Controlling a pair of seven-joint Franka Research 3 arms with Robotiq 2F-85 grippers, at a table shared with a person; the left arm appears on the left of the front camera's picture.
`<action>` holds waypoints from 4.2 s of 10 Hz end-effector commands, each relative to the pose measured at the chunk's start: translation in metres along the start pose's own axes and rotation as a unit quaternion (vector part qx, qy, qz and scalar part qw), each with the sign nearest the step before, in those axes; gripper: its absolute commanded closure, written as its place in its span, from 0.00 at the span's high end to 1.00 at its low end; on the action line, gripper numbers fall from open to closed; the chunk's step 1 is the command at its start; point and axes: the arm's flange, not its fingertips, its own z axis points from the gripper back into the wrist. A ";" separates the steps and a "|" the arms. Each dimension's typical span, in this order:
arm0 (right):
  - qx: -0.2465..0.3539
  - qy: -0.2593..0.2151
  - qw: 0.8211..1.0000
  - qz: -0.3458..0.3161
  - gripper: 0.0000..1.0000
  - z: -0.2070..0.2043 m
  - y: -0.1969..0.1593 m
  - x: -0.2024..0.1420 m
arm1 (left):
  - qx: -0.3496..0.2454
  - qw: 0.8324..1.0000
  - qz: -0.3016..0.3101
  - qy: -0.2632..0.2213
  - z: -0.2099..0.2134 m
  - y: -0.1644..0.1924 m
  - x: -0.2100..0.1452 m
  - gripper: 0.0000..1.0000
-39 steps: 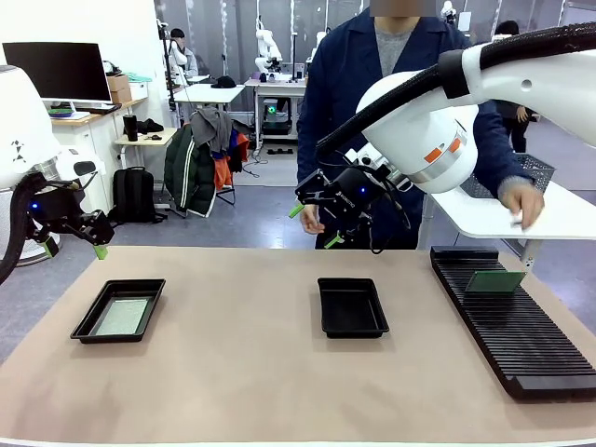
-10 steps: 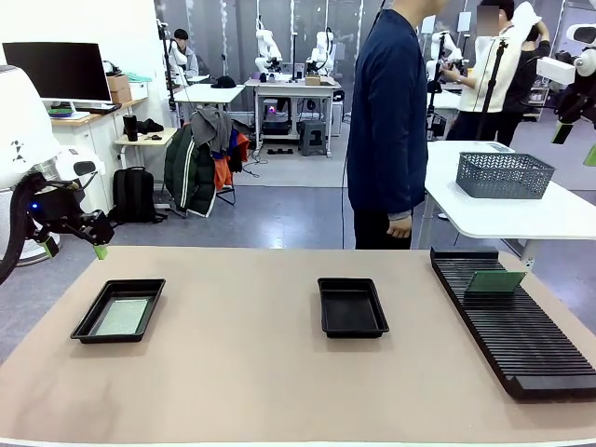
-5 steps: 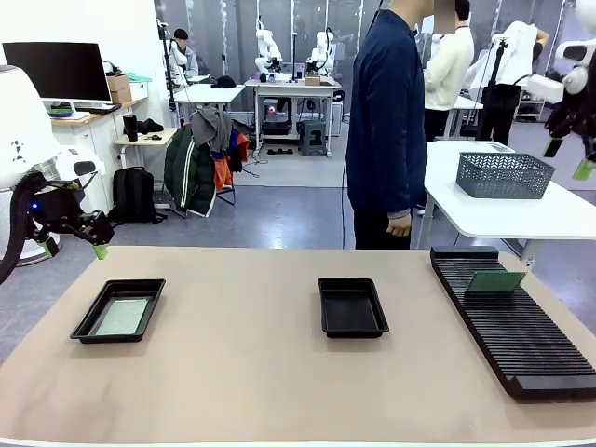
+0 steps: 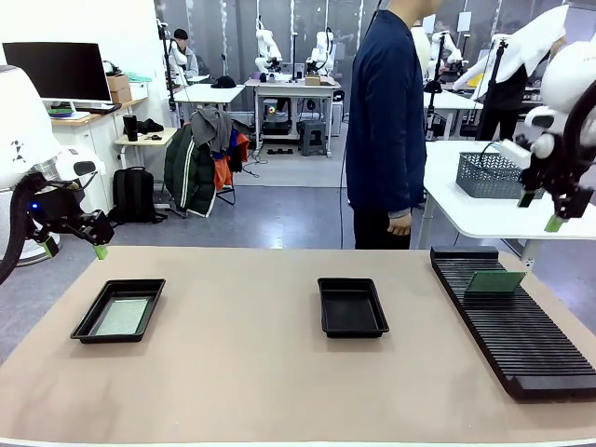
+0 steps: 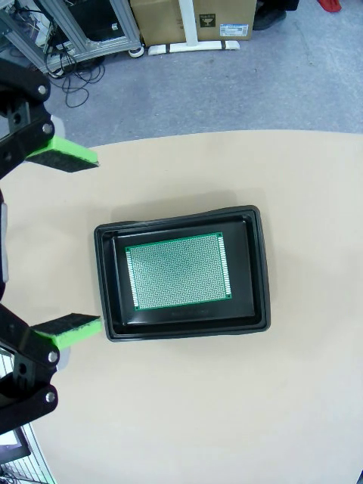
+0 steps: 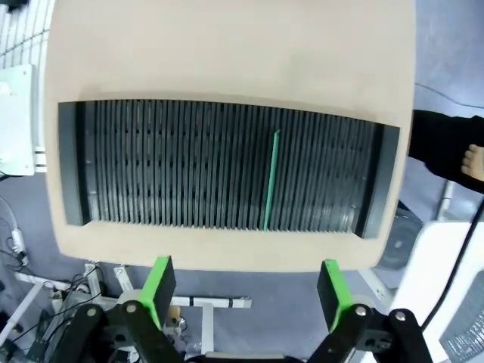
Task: Inspect and transfer BCBs to ESD trays.
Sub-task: Pick up the Blank PCB from the PCB Rack and place it in the right ESD tray.
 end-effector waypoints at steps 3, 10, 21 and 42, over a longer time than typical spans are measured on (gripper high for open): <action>-0.025 0.000 1.000 0.019 1.00 -0.085 0.003 0.000 | 0.001 1.000 0.000 -0.002 -0.001 0.000 -0.001 1.00; -0.046 -0.030 0.998 -0.006 1.00 -0.161 -0.006 -0.008 | 0.001 1.000 0.000 -0.002 -0.001 0.000 -0.001 1.00; -0.030 -0.022 0.999 -0.015 1.00 -0.159 -0.004 -0.004 | 0.001 1.000 0.000 -0.002 -0.001 0.000 -0.001 1.00; -0.068 -0.011 0.997 -0.040 0.00 -0.166 -0.010 -0.020 | 0.001 1.000 0.000 -0.002 -0.001 0.000 -0.001 1.00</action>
